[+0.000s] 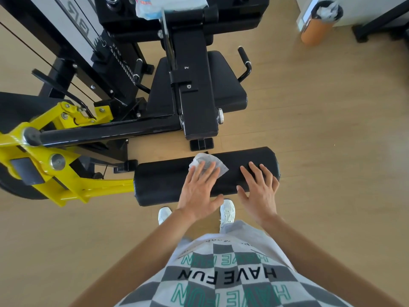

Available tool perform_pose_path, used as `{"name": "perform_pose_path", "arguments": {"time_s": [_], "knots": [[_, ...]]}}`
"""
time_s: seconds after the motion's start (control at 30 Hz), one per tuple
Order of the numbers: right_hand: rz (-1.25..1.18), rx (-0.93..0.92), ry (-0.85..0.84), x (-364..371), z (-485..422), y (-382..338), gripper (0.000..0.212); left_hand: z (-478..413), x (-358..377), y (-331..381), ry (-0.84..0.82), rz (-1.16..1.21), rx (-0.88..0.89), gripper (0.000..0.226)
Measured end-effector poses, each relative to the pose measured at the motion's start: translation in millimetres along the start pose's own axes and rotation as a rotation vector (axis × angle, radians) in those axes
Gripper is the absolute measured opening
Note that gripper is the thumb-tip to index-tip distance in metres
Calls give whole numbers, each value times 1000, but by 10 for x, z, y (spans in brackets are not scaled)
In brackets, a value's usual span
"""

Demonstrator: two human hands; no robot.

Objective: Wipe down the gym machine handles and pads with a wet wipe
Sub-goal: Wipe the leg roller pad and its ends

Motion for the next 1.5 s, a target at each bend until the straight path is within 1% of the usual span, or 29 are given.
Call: {"name": "perform_pose_path", "arguments": {"time_s": [0.07, 0.13, 0.17, 0.23, 0.3, 0.37, 0.43, 0.5, 0.57, 0.7, 0.83, 0.93, 1.0, 1.17, 1.23, 1.33, 1.4, 1.43, 1.5], "knots": [[-54, 13, 45, -63, -50, -86, 50, 69, -90, -50, 76, 70, 35, 78], [-112, -46, 94, -136, -117, -269, 49, 176, -194, -106, 204, 119, 65, 69], [-148, -103, 109, -157, -158, -398, 47, 233, -241, -160, 272, 121, 49, 64], [-221, -243, 73, -162, -243, -708, 44, 343, -300, -358, 359, 85, -86, 59], [-225, -369, -55, -85, -319, -1018, 45, 460, -275, -626, 332, 22, -288, 64], [-126, -446, -197, 86, -355, -1220, 48, 561, -190, -843, 226, -29, -410, 72], [-23, -467, -299, 244, -349, -1263, 50, 619, -92, -946, 126, -86, -414, 75], [57, -477, -327, 311, -324, -1194, 52, 650, -51, -954, 86, -120, -394, 74], [100, -451, -307, 282, -324, -1082, 52, 676, -62, -918, 104, -121, -405, 72], [120, -293, -270, 148, -393, -773, 50, 794, -46, -797, 137, -141, -415, 74], [151, -123, -241, 35, -450, -404, 55, 965, -27, -721, 177, -187, -366, 76], [142, -43, -225, 37, -442, -376, 56, 1021, -29, -723, 209, -214, -335, 76], [123, -55, -246, 74, -429, -507, 54, 999, -32, -724, 214, -204, -348, 74], [111, -270, -341, 279, -261, -1036, 56, 944, -43, -738, 231, -189, -385, 65], [97, -302, -346, 303, -246, -1061, 55, 906, -74, -747, 251, -180, -398, 56], [104, -351, -313, 230, -281, -900, 54, 798, -178, -775, 301, -156, -423, 41], [96, -277, -282, 150, -329, -673, 53, 709, -252, -811, 334, -147, -427, 33], [95, -217, -259, 107, -352, -536, 53, 670, -278, -832, 341, -140, -424, 33], [103, -100, -216, 30, -391, -243, 54, 605, -284, -876, 311, -144, -412, 43]]}}
Point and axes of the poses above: each hand's wrist, its own z-axis away from the middle knuckle, its own x-axis out of the palm, y = z × x, the point moved 5 cm from there along -z, towards the middle knuckle, and after that the axes turned 4 degrees about x, right-handed, at the moved point
